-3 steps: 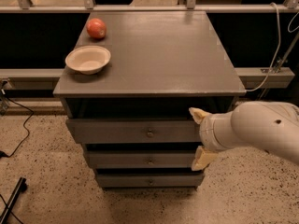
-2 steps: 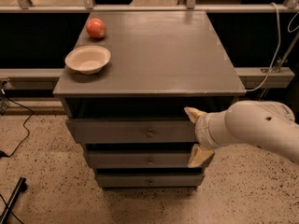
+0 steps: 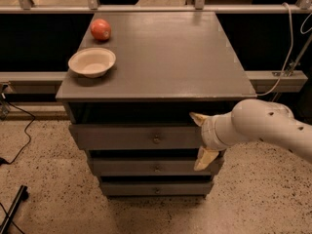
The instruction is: Open top drawer
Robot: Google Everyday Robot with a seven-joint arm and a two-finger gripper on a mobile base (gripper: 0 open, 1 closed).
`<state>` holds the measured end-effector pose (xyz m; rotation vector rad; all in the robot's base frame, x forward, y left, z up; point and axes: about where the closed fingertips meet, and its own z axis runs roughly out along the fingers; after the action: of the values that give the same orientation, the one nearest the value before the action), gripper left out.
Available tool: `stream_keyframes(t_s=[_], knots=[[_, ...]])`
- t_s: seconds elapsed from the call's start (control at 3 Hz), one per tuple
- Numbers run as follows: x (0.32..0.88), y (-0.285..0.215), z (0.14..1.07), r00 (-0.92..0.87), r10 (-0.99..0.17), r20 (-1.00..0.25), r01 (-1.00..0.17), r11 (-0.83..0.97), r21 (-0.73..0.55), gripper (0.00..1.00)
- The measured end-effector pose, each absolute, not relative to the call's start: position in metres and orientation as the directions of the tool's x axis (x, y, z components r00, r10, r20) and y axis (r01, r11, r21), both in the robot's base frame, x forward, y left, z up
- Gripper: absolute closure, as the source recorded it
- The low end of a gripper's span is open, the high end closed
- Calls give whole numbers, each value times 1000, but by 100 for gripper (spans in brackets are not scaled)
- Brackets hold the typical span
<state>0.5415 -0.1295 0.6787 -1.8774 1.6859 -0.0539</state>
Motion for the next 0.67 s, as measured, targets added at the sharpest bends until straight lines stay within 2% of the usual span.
stream_keyframes(t_s=[0.67], knots=[[566, -137, 673, 165, -910, -379, -907, 11, -421, 0]])
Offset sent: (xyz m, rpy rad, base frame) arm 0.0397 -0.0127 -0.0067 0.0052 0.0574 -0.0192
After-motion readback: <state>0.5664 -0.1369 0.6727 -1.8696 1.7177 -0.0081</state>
